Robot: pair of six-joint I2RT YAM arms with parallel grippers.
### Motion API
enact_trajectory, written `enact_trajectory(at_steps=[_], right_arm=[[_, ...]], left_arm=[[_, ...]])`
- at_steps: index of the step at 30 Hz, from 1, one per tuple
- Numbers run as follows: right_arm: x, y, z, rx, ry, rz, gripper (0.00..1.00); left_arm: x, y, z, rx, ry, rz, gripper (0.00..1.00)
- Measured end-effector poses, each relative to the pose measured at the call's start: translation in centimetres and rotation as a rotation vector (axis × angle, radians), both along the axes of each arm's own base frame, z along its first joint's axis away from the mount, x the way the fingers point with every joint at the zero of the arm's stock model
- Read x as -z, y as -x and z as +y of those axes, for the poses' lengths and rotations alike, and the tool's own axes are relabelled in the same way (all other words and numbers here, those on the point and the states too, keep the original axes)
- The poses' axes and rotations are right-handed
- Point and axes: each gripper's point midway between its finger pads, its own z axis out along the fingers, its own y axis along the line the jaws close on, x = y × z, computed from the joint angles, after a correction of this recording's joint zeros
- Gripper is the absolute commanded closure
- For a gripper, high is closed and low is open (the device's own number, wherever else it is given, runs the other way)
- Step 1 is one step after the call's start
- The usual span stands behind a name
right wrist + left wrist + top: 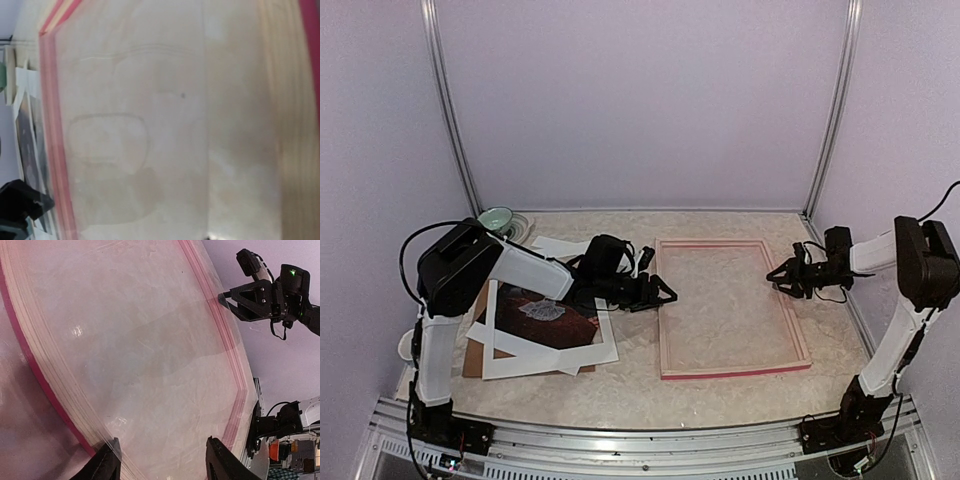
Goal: Put the photo into the frame
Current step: Adjust the glass panel to frame the body.
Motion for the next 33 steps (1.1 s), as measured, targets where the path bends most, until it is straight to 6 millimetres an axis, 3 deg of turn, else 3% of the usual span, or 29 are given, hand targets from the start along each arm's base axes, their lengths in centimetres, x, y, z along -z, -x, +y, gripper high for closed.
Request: enact_trajectory(at_steps=[3,18,27,33], right_arm=[[-0.4,0.0,0.2,-0.005,-0.012,-0.018,0.70],[-1.2,-0.1,0.4,-0.011,-0.036,-0.045,0.76],[-2.4,0.0,0.5,-0.017,-0.042,-0.077,0.76],[-2.5,0.2,0.7,-0.021,-0.048,-0.079,0.76]], left_arm=[[0.1,0.0,0.0,0.001,-0.001,-0.002,0.47],[0.6,0.4,0.3,0.007,-0.009,-0.014,0.65],[0.5,0.6,0.4,0.011,-0.009,-0.033,0.66],[-0.6,0.4,0.4,0.004,0.008,-0.069,0.66]])
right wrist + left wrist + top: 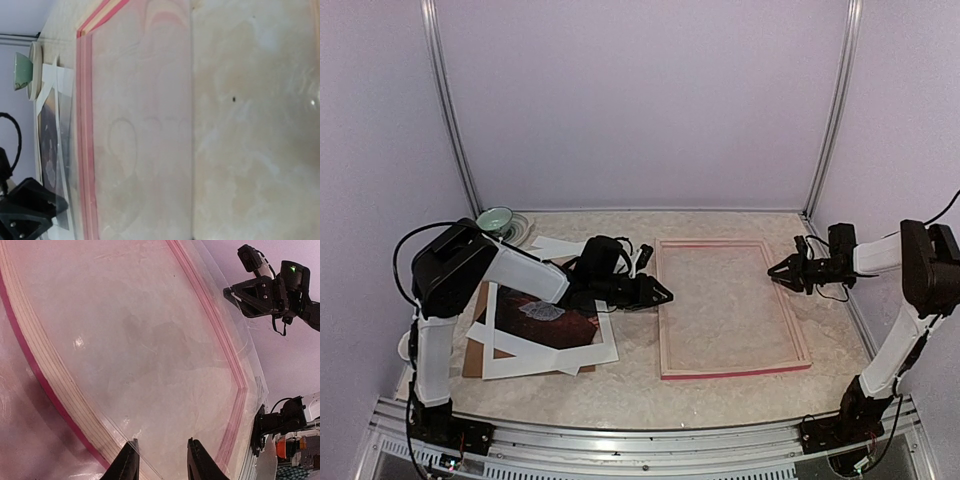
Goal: Put the photo into the frame
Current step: Adjust the glass panel to frame the body.
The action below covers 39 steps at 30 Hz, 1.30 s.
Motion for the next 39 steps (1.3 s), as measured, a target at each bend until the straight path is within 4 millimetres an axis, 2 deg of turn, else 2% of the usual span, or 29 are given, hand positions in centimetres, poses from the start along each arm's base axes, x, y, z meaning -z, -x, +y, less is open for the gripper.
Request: enact_trajectory(at_steps=[7,21,30,34,39], right_arm=[[-0.3,0.0,0.0,0.001,0.000,-0.008,0.76],[-0.7,-0.1,0.0,0.002,0.001,-0.016,0.76],[-0.5,-0.4,-0.7,0.019,0.001,-0.015,0.75],[0.4,-0.8,-1.0,0.024,-0.001,0.001,0.76],[1.4,-1.1,-1.2,0.029,-0.003,0.016,0.76]], left_arm=[[-1.6,-0.2,-0.2,-0.001,0.035,-0.036,0.66],[-1.8,-0.1,-0.3,0.001,0.044,-0.045,0.66],[-3.2,-1.3,-1.4,0.004,0.070,-0.082,0.65],[-2.6,-1.7,-1.6,0.003,0.064,-0.080,0.65],[-0.7,-1.8,-1.3,-0.001,0.038,-0.056,0.66]])
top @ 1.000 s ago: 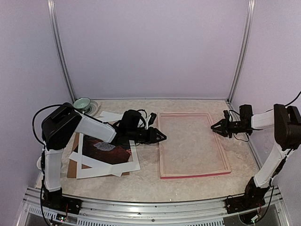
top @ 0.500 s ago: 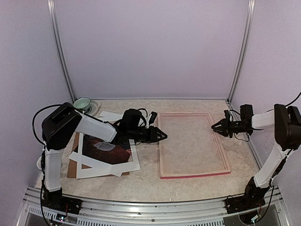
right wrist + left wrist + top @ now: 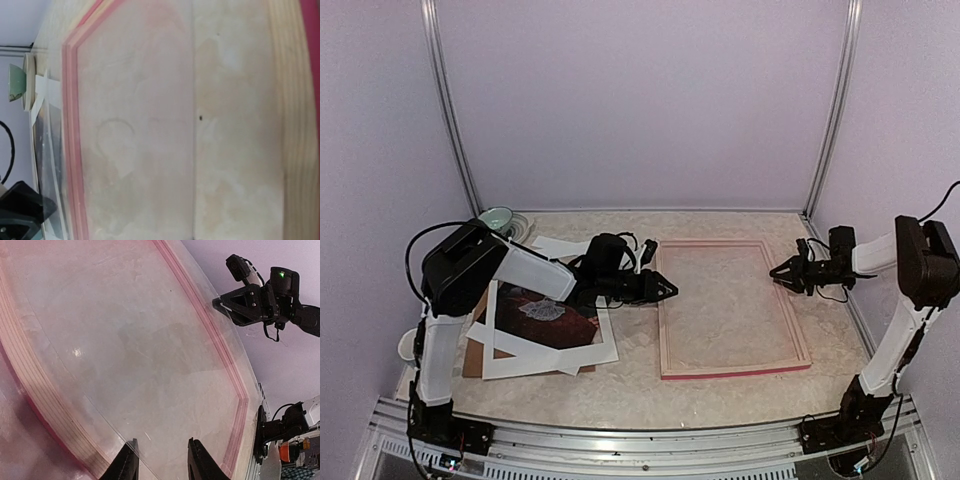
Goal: Put the photo into the frame
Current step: Adjust the glass panel to frame the body.
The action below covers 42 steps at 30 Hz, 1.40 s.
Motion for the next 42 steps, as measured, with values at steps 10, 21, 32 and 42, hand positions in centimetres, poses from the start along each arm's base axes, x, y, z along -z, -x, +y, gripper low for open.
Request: enact_trajectory(at_steps=[10,21,32,42], right_arm=[[-0.2,-0.4,0.0,-0.002,-0.005,-0.022,0.75],[-1.8,-0.7,-0.4,0.012,-0.003,-0.060,0.76],[-1.2,-1.2,-0.8,0.024,-0.005,-0.056,0.75],[-0.1,-1.6,-1.5,0.042,-0.006,-0.042,0.76]], left_arm=[[0.9,-0.2,0.2,-0.004,-0.008,0.009,0.66],[0.9,-0.1,0.2,-0.003,-0.005,0.006,0.65],[1.0,-0.2,0.0,0.002,-0.001,0.007,0.55],[1.4,-0.2,0.0,0.000,-0.006,0.016,0.48]])
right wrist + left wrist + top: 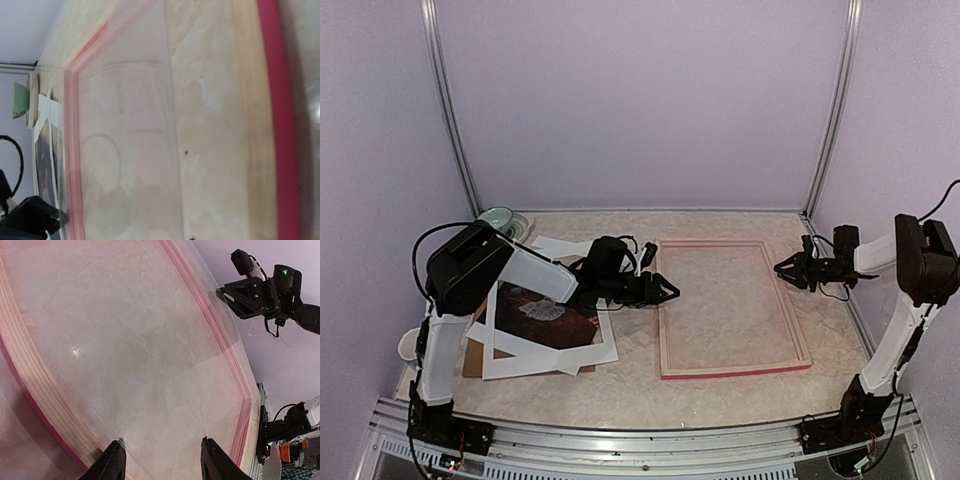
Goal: Put the photo into the frame
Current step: Adjust the glass panel to frame the body.
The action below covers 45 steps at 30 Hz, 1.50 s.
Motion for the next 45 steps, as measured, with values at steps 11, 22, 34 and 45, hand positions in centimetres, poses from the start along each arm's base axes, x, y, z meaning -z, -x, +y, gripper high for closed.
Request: enact_trajectory(at_steps=[11,22,34,45], right_arm=[[0.6,-0.4,-0.8,0.023,-0.003,0.002,0.75],[0.3,-0.6,-0.8,0.028,-0.016,-0.032,0.75],[0.1,-0.5,-0.9,0.043,-0.019,-0.035,0.75],[0.5,-0.7,-1.4,0.068,-0.026,-0.013,0.75]], left_arm=[[0.0,-0.2,0.1,-0.005,0.001,0.003,0.44],[0.1,-0.3,0.4,-0.012,0.011,-0.004,0.48],[-0.4,-0.4,0.3,-0.010,0.035,-0.015,0.23],[-1.0,-1.3,2.3,-0.095,0.005,-0.010,0.01]])
